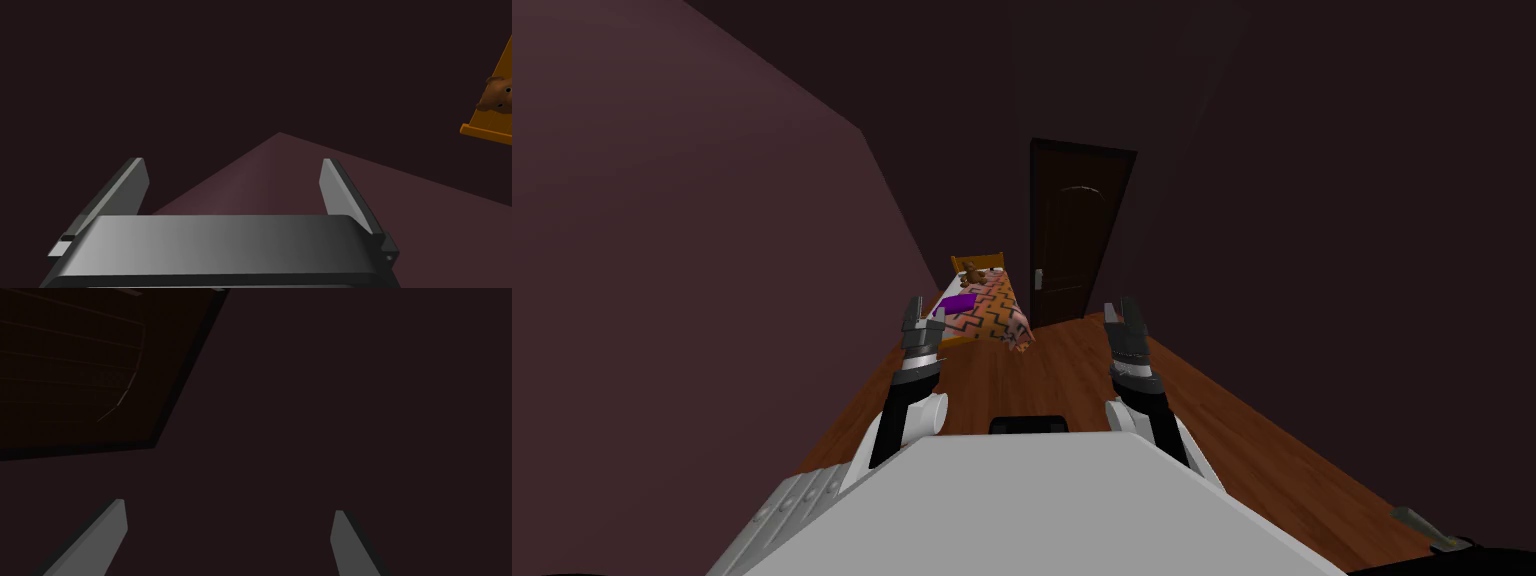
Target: Pull the door open
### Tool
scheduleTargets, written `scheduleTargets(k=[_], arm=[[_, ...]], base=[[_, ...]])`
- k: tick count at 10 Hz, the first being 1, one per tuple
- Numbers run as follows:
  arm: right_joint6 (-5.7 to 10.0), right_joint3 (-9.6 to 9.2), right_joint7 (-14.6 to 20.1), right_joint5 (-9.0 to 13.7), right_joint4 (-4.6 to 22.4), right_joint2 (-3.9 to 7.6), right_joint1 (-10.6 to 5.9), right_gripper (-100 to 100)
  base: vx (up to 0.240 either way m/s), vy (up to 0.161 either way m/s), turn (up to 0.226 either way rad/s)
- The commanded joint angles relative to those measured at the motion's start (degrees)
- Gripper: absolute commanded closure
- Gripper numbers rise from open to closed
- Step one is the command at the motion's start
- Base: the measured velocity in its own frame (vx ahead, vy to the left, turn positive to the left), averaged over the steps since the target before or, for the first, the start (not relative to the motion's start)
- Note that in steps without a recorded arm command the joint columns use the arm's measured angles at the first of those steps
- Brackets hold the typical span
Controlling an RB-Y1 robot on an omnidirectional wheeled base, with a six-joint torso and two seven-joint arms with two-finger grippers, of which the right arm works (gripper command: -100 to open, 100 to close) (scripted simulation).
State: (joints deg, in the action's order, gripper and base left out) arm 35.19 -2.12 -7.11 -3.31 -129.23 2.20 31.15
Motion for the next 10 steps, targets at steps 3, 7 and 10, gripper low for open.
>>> scheduleTargets(k=[3, 7, 10], arm=[[-0.65, 1.02, -2.5, -3.0, 4.1, 0.85, -2.51, -100], [-1.46, 2.26, -5.5, -6.7, 9.0, 1.56, -5.57, -100], [-1.94, 3.01, -7.3, -8.9, 12.0, 1.87, -7.42, -100]], base=[[0.129, -0.009, 0.019], [0.139, -0.021, 0.018], [0.094, -0.015, 0.013]])
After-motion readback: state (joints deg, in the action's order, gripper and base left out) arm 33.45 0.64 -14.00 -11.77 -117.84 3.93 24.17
